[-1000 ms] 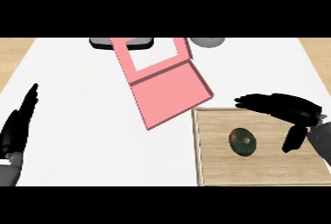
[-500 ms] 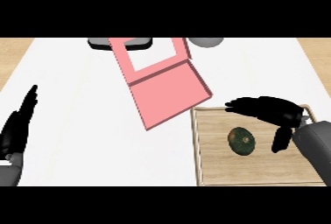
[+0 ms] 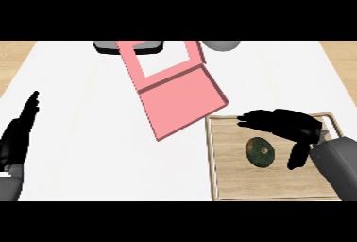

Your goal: Pick the squash from the tray and place it in the cardboard box

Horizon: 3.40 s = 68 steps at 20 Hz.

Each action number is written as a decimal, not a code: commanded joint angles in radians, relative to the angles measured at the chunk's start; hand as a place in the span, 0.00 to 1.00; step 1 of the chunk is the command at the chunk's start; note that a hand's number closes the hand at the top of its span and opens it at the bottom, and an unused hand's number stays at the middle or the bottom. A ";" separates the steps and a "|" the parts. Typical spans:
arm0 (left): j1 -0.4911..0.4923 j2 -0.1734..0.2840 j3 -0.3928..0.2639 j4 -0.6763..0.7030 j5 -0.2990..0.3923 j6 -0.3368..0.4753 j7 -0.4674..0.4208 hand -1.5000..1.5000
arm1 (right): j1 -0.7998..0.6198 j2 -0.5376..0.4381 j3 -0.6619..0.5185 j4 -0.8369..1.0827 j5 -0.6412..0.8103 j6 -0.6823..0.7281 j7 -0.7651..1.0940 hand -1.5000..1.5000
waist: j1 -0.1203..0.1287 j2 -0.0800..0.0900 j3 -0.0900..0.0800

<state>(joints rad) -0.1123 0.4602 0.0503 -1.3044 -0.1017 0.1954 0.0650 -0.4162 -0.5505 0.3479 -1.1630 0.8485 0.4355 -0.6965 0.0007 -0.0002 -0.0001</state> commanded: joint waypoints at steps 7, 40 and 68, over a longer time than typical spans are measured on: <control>0.016 -0.009 0.049 -0.022 -0.024 -0.035 -0.008 0.50 | 0.086 -0.031 -0.007 -0.133 0.000 0.074 -0.060 0.00 | 0.000 0.000 0.000; 0.049 -0.040 0.127 -0.057 -0.079 -0.063 0.032 0.50 | 0.302 0.331 -0.366 -0.223 0.283 -0.465 0.781 1.00 | -0.063 -0.016 -0.002; 0.034 -0.083 0.102 -0.069 -0.126 -0.101 -0.007 0.50 | -0.310 0.550 -0.191 -0.361 0.152 -0.462 1.310 1.00 | 0.025 0.003 0.000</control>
<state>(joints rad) -0.1043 0.3707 0.1514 -1.3336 -0.2270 0.1087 0.0540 -0.5930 -0.0063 0.1824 -1.6791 1.0642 0.0559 0.5583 0.0161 0.0016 -0.0004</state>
